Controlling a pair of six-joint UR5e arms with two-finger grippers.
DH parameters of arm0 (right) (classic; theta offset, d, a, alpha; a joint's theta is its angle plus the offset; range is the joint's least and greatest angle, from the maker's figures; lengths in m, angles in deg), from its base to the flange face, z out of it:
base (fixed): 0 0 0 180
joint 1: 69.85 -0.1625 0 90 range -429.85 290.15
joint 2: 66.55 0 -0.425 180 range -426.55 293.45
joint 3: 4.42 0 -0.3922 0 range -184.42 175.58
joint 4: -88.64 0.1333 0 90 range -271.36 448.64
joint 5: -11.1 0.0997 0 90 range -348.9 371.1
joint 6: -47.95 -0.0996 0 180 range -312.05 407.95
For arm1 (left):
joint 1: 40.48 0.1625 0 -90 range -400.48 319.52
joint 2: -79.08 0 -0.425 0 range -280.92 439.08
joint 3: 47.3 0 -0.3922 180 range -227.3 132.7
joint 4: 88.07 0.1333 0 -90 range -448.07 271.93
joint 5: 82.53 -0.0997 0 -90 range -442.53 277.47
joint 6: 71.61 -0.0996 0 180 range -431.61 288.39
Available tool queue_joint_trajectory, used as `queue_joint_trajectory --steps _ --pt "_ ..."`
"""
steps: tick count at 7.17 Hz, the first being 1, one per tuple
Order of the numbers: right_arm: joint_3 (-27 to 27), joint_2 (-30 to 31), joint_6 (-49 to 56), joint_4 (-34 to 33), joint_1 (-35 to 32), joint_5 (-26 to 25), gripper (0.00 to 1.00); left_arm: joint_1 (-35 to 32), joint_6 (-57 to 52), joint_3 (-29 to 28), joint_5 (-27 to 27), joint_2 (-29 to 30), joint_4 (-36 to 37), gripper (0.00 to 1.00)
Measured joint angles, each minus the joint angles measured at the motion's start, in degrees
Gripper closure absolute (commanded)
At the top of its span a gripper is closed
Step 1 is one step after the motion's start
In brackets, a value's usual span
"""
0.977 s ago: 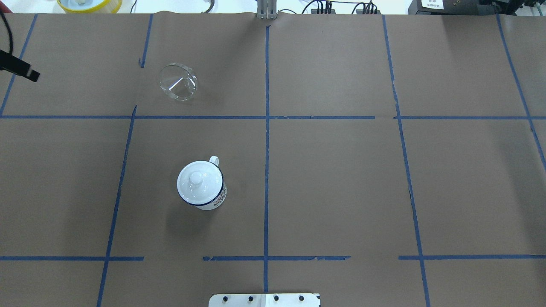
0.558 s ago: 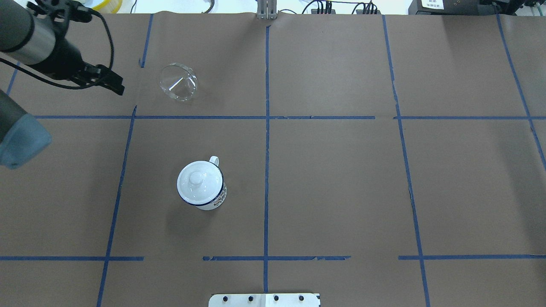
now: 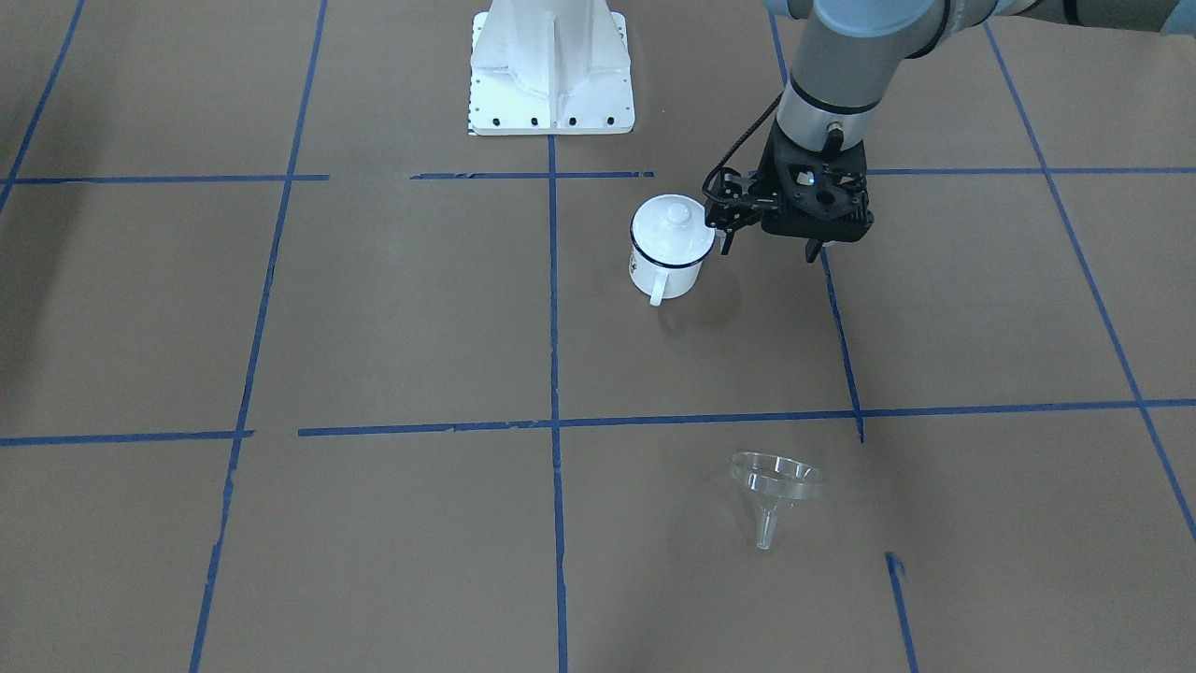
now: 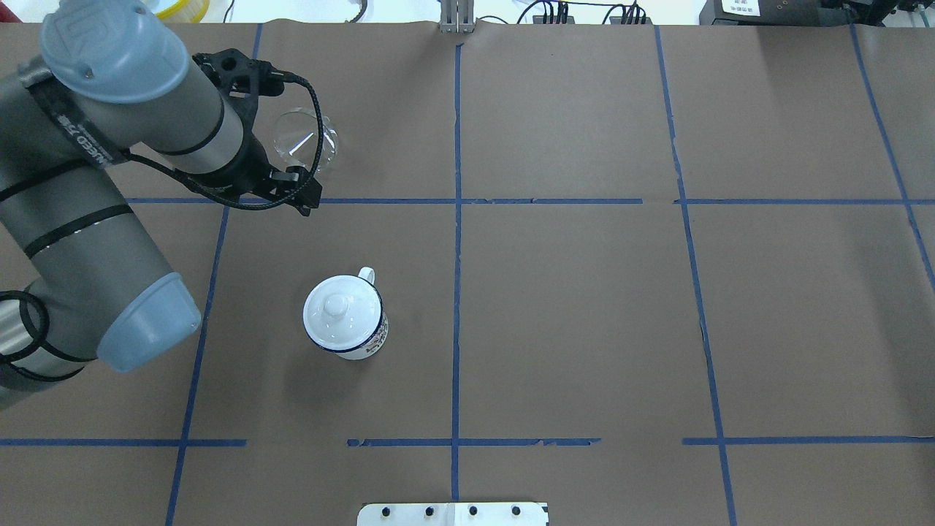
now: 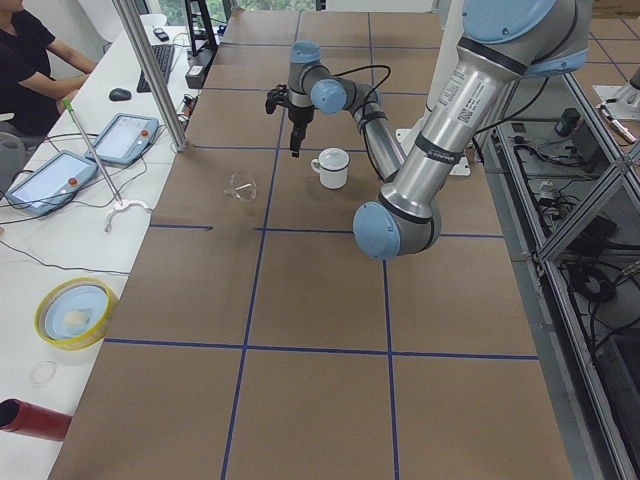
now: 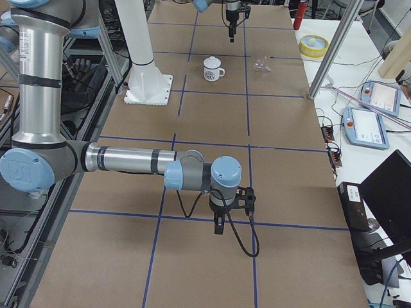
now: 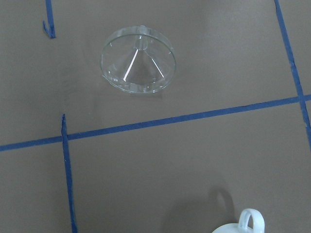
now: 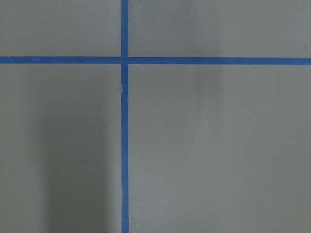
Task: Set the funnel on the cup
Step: 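Move the left gripper down over the white funnel sitting on the mug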
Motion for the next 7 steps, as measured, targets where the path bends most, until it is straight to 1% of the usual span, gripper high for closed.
queue_joint_trajectory --steps 1,3,4,5,6,7 --pt "0.0 0.0 0.0 0.0 0.0 0.0 0.00 1.6 1.9 0.2 -0.5 0.2 0.2 0.00" --pt "0.0 0.0 0.0 0.0 0.0 0.0 0.00 6.8 10.7 0.4 -1.6 0.2 0.2 0.00" --pt "0.0 0.0 0.0 0.0 0.0 0.0 0.00 9.8 15.2 0.5 -3.6 0.2 0.1 0.02" --pt "0.0 0.0 0.0 0.0 0.0 0.0 0.00 12.1 18.7 0.6 -5.5 0.1 0.0 0.11" --pt "0.0 0.0 0.0 0.0 0.0 0.0 0.00 13.2 20.7 0.7 -6.6 0.1 -0.1 0.23" --pt "0.0 0.0 0.0 0.0 0.0 0.0 0.00 13.8 21.9 0.7 -7.0 0.0 -0.2 0.33"
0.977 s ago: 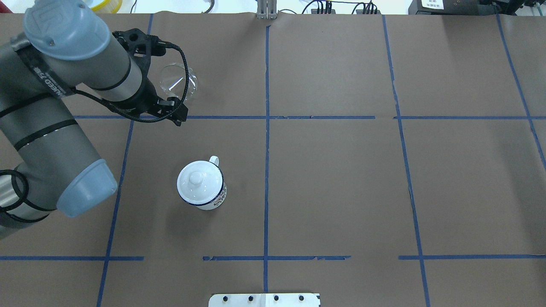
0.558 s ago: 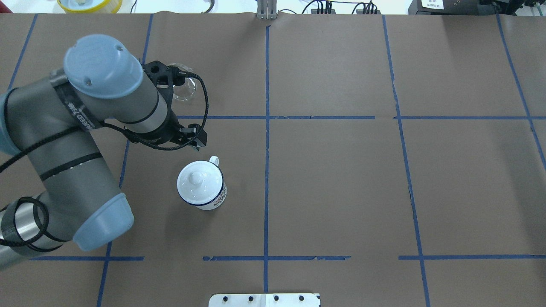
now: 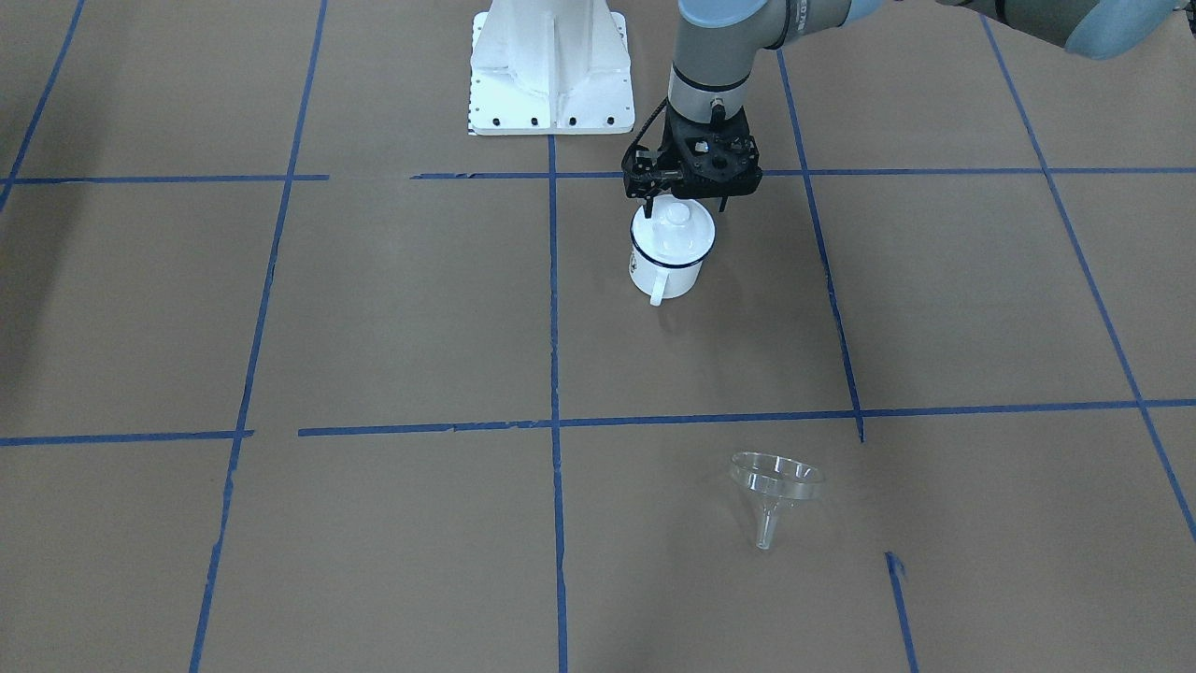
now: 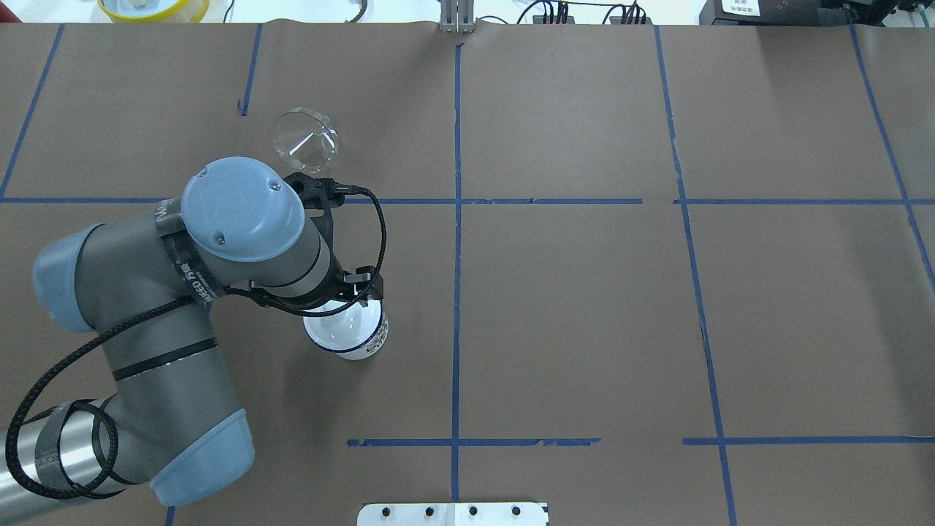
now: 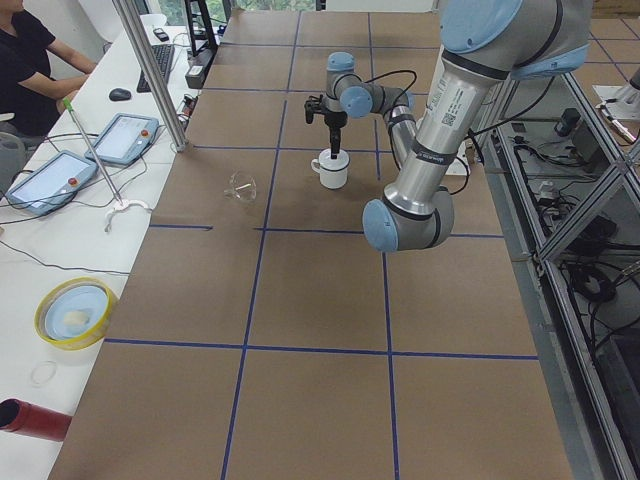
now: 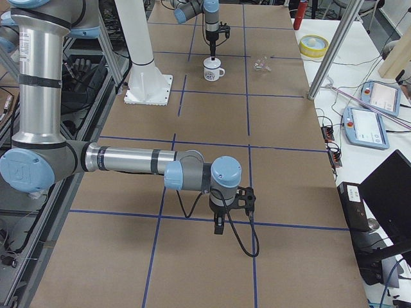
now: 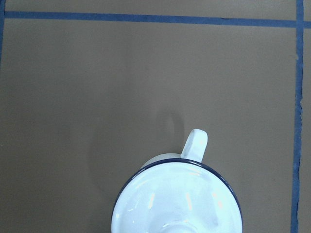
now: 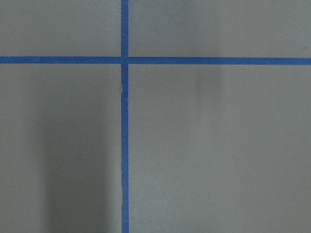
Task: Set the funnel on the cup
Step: 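Move the left gripper down over the white funnel sitting on the mug, then grasp the white funnel with the left gripper and lift it off the mug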
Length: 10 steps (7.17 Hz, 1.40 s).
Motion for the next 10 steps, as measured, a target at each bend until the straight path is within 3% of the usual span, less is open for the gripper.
queue_joint_trajectory --steps 2,5,8,9,10 --pt "0.0 0.0 0.0 0.0 0.0 0.0 0.00 0.5 0.8 0.0 -0.1 -0.1 -0.1 0.42" --pt "0.0 0.0 0.0 0.0 0.0 0.0 0.00 0.8 0.9 -0.3 -0.1 -0.1 -0.6 0.46" --pt "0.0 0.0 0.0 0.0 0.0 0.0 0.00 0.9 0.9 -0.4 -0.1 -0.1 -1.3 0.82" --pt "0.0 0.0 0.0 0.0 0.0 0.0 0.00 0.9 0.9 -0.1 -0.1 -0.1 -1.3 0.98" --pt "0.0 0.0 0.0 0.0 0.0 0.0 0.00 0.7 0.8 0.6 -0.2 -0.2 -1.3 1.00"
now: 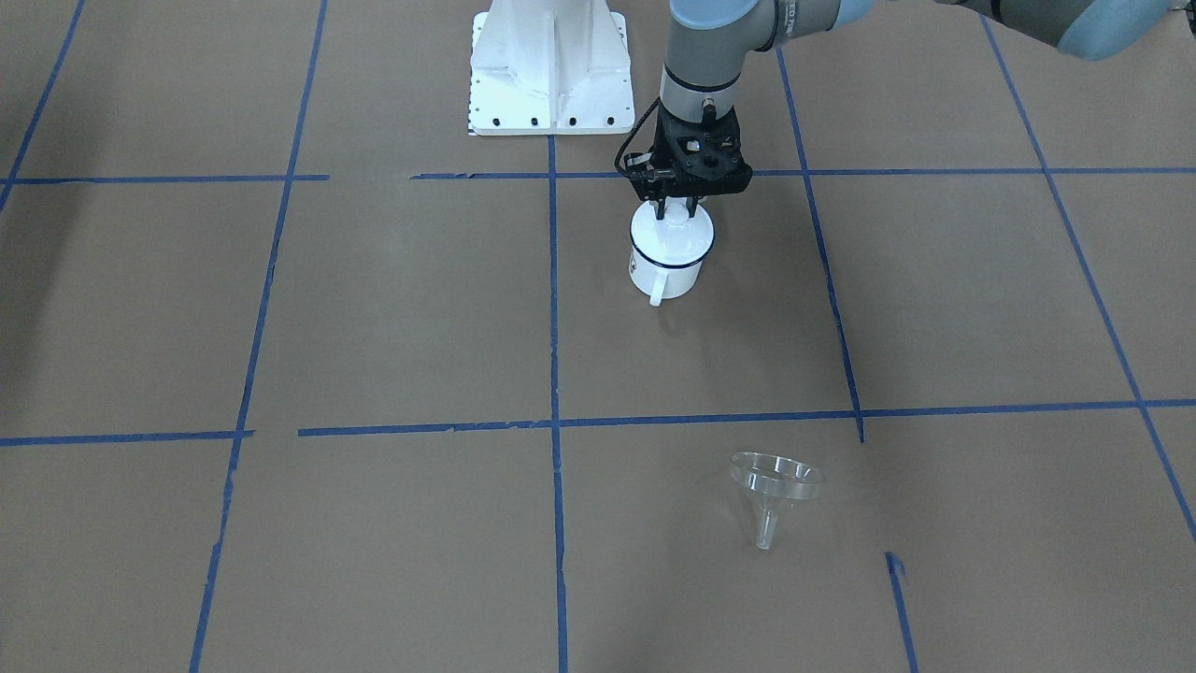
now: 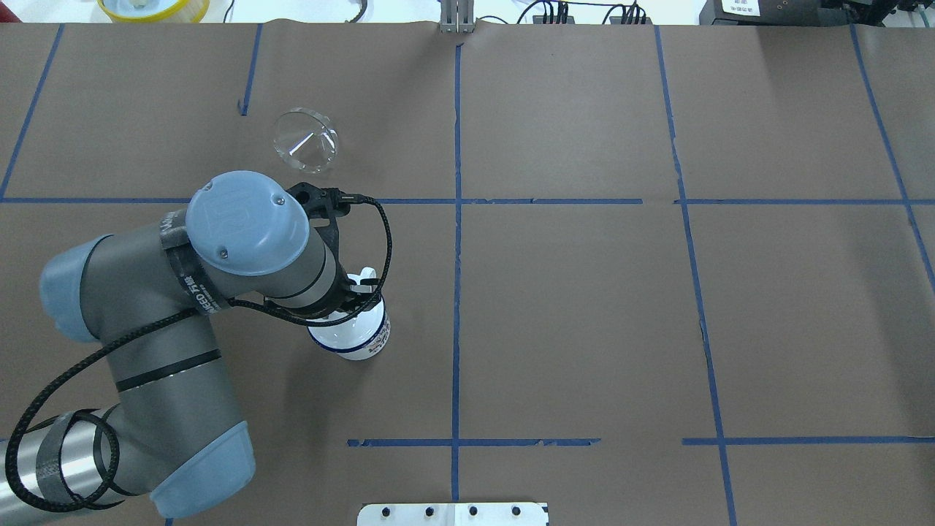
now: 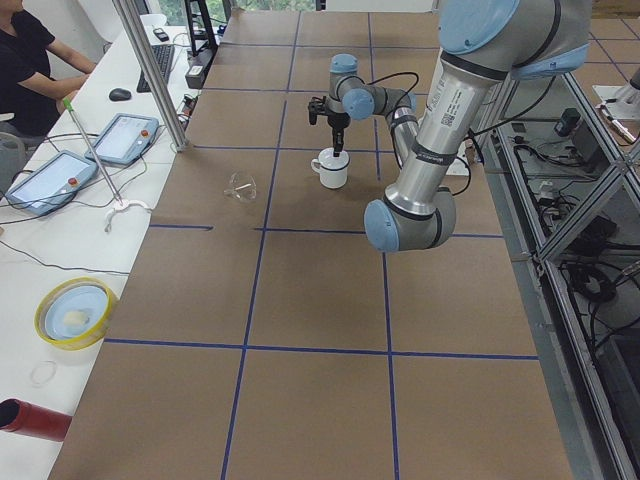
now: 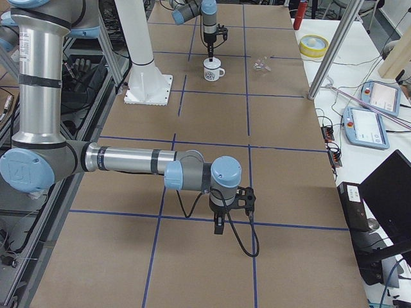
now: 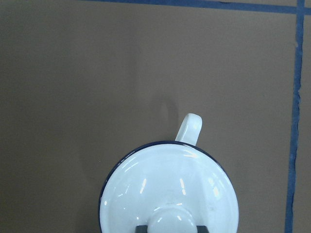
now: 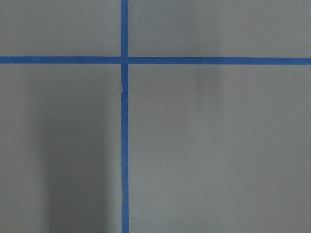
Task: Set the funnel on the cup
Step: 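Grasp the white funnel with the left gripper and lift it off the mug, then set the white funnel on the table beside the mug and open the left gripper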
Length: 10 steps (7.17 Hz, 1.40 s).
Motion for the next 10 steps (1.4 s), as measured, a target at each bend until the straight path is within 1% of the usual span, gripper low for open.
queue_joint_trajectory --steps 1,3,4,5,6,7,8,9,10 --pt "0.0 0.0 0.0 0.0 0.0 0.0 0.00 -0.5 0.0 1.6 0.0 -0.1 0.3 1.00" --pt "0.0 0.0 0.0 0.0 0.0 0.0 0.00 -2.6 -0.5 6.3 0.1 -0.1 3.6 1.00" --pt "0.0 0.0 0.0 0.0 0.0 0.0 0.00 -4.0 -1.9 8.7 0.0 -1.3 5.0 1.00" --pt "0.0 0.0 0.0 0.0 0.0 0.0 0.00 -4.9 -3.9 10.6 0.0 -4.7 4.0 1.00" --pt "0.0 0.0 0.0 0.0 0.0 0.0 0.00 -5.2 -5.2 11.6 -0.3 -9.4 0.4 1.00" --pt "0.0 0.0 0.0 0.0 0.0 0.0 0.00 -5.4 -5.9 11.4 -1.5 -14.6 -5.3 1.00" --pt "0.0 0.0 0.0 0.0 0.0 0.0 0.00 -5.4 -6.2 9.8 -2.7 -18.5 -11.0 1.00" --pt "0.0 0.0 0.0 0.0 0.0 0.0 0.00 -5.4 -6.4 6.7 -3.3 -20.8 -16.3 1.00" --pt "0.0 0.0 0.0 0.0 0.0 0.0 0.00 -5.4 -6.6 2.7 -3.5 -21.8 -21.3 1.00"
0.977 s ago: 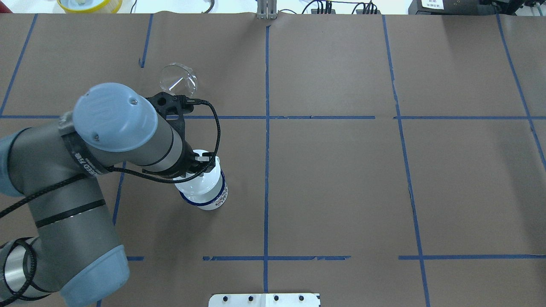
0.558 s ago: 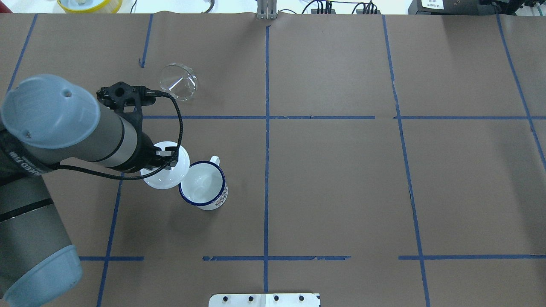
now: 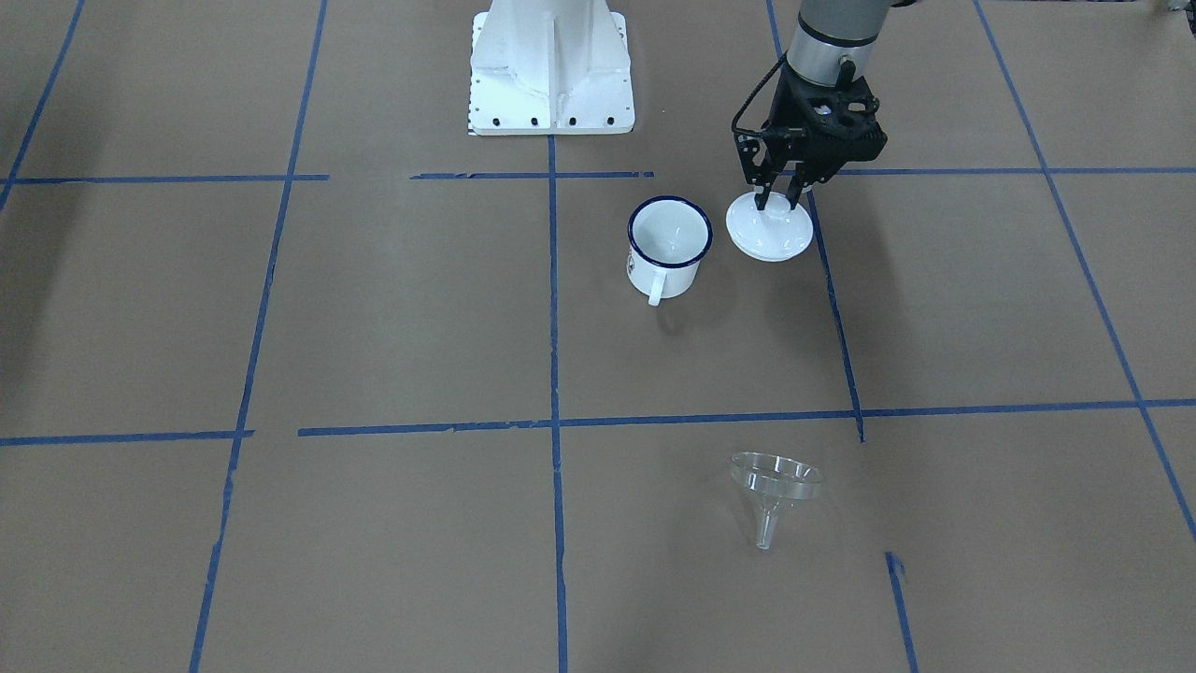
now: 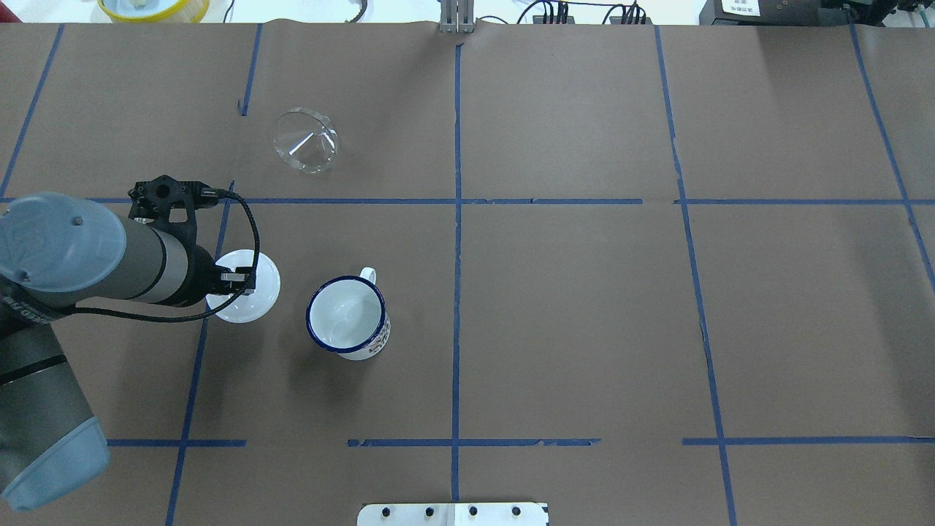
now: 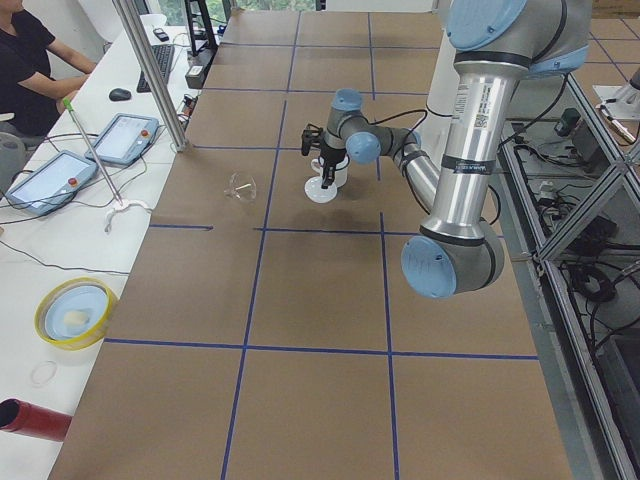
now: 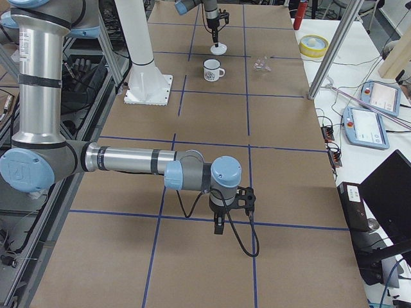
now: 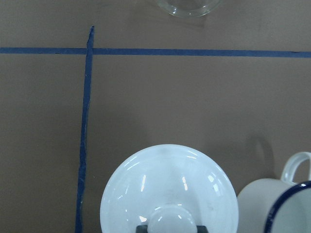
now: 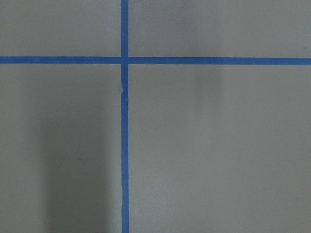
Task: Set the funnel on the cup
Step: 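Set the white funnel on the table beside the mug and open the left gripper, then reach the left gripper to the clear glass funnel farther from the robot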
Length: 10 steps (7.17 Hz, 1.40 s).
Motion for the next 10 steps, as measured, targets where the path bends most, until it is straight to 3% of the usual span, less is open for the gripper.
queue_joint_trajectory --steps 1,2,3,7,10 --pt "0.0 0.0 0.0 0.0 0.0 0.0 0.00 0.0 -0.6 -2.9 -0.1 -0.3 -2.9 0.91" --pt "0.0 0.0 0.0 0.0 0.0 0.0 0.00 0.0 -1.9 -4.9 -0.1 -0.4 -4.3 0.05" --pt "0.0 0.0 0.0 0.0 0.0 0.0 0.00 0.1 -3.6 -6.2 -0.1 -0.3 -4.9 0.00" --pt "0.0 0.0 0.0 0.0 0.0 0.0 0.00 -0.7 -5.8 -6.6 0.1 1.0 -5.1 0.00" --pt "0.0 0.0 0.0 0.0 0.0 0.0 0.00 -8.8 5.3 -10.1 0.5 8.6 -5.4 0.00"
